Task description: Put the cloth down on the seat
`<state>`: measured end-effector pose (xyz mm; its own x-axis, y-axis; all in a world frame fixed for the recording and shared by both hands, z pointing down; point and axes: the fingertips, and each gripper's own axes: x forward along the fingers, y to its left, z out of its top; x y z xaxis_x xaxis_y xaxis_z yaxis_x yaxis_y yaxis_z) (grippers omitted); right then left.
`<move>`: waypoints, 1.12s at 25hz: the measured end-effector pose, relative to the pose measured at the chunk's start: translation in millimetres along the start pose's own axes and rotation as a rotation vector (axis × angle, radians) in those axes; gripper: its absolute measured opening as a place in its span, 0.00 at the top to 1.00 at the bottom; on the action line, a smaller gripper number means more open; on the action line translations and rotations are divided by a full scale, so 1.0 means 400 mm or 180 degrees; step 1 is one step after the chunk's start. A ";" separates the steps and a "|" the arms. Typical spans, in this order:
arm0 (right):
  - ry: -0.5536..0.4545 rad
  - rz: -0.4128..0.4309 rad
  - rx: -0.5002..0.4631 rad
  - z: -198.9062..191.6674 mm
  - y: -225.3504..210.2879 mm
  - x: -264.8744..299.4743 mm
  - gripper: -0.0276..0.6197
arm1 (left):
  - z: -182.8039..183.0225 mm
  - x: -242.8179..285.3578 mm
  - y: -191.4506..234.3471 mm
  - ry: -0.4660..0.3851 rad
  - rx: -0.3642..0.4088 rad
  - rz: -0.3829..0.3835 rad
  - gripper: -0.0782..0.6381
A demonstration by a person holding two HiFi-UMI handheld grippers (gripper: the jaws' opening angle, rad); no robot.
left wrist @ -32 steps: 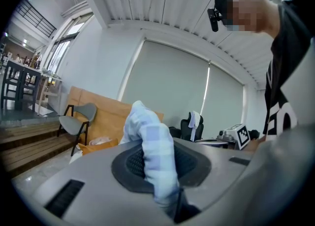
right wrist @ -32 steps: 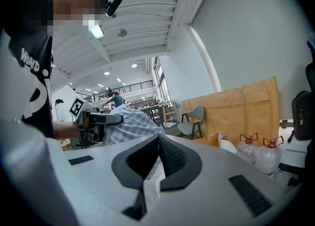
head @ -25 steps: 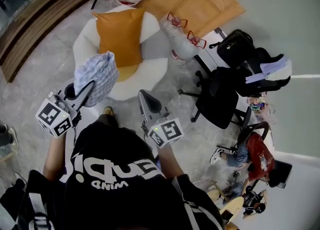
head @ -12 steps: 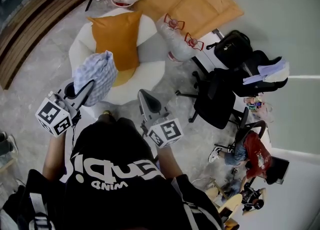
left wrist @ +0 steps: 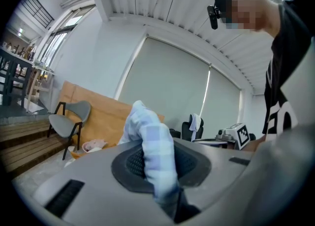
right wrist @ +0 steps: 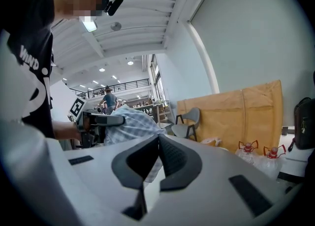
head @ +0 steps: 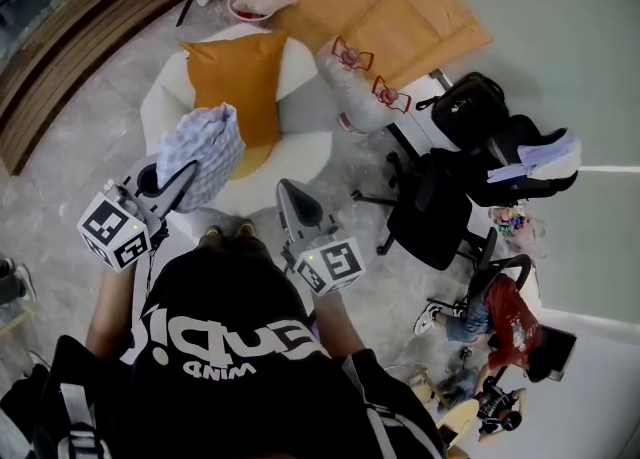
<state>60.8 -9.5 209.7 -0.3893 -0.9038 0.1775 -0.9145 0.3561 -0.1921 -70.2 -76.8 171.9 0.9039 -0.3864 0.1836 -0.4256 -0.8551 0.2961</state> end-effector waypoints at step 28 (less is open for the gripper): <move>0.0367 0.0136 0.0080 -0.208 -0.172 0.161 0.92 | -0.266 0.212 0.170 0.0428 -0.0206 0.0244 0.80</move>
<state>89.4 -72.7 314.8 -0.4393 -0.8542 0.2783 -0.8943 0.3864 -0.2257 -27.1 -131.1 307.3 0.8566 -0.3961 0.3306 -0.4990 -0.7990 0.3355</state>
